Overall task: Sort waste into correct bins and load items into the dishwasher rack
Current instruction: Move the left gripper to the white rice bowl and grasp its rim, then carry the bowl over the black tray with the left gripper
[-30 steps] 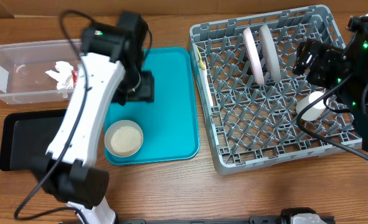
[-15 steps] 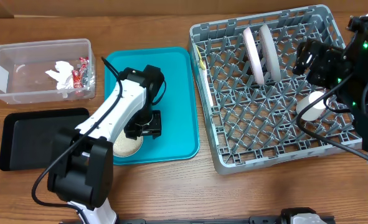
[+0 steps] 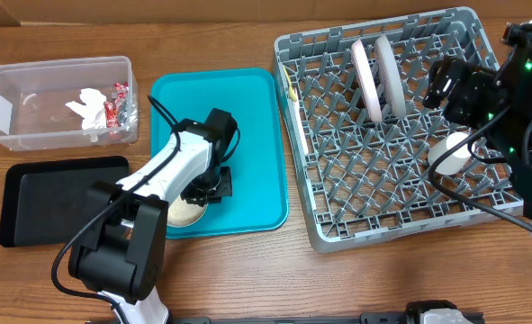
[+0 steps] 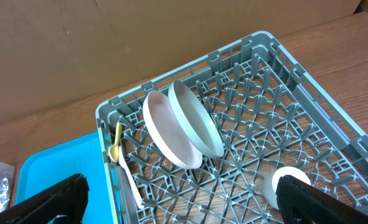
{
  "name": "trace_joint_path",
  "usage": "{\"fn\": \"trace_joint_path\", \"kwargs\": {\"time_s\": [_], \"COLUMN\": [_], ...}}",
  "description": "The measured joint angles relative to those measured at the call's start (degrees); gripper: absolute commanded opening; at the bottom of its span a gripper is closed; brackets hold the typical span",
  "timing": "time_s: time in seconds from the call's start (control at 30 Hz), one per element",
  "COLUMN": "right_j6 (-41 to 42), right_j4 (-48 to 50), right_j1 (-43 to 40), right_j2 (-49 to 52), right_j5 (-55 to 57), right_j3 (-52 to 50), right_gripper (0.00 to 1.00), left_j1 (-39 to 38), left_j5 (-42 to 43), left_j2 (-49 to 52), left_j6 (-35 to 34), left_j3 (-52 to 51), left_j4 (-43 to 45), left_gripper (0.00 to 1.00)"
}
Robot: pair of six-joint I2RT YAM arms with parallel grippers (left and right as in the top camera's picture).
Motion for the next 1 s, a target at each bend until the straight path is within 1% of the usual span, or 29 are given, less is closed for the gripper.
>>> {"fn": "trace_joint_path", "kwargs": {"time_s": [0.03, 0.17, 0.3, 0.37, 0.43, 0.57, 0.67, 0.8, 1.0], "right_j6": [0.00, 0.00, 0.00, 0.04, 0.00, -0.02, 0.00, 0.00, 0.00], "right_j4": [0.00, 0.00, 0.00, 0.04, -0.02, 0.00, 0.02, -0.02, 0.02], "right_j1": [0.00, 0.00, -0.02, 0.00, -0.02, -0.02, 0.00, -0.02, 0.00], "right_j2": [0.00, 0.00, 0.00, 0.00, 0.00, 0.00, 0.00, 0.00, 0.00], "right_j5": [-0.02, 0.00, -0.02, 0.00, -0.02, 0.00, -0.02, -0.02, -0.02], "right_j3": [0.00, 0.00, 0.00, 0.00, 0.00, 0.00, 0.00, 0.00, 0.00], "right_gripper": [1.00, 1.00, 1.00, 1.00, 1.00, 1.00, 1.00, 1.00, 1.00], "left_j1": [0.00, 0.00, 0.00, 0.00, 0.00, 0.44, 1.81, 6.88, 20.46], "left_j5": [0.00, -0.85, -0.96, -0.98, -0.98, -0.98, -0.90, 1.25, 8.44], "left_j2": [0.00, 0.00, 0.00, 0.00, -0.48, -4.24, -8.70, -13.94, -16.90], "left_j6": [0.02, 0.02, 0.04, 0.07, 0.09, 0.09, 0.15, 1.53, 8.94], "left_j3": [-0.15, -0.17, 1.07, 4.22, 7.72, 13.00, 14.23, 14.36, 14.36], "left_j4": [0.07, 0.15, -3.69, -8.28, -10.84, -11.39, -11.72, -12.96, -14.67], "left_gripper": [0.04, 0.04, 0.04, 0.04, 0.04, 0.04, 0.04, 0.04, 0.04]}}
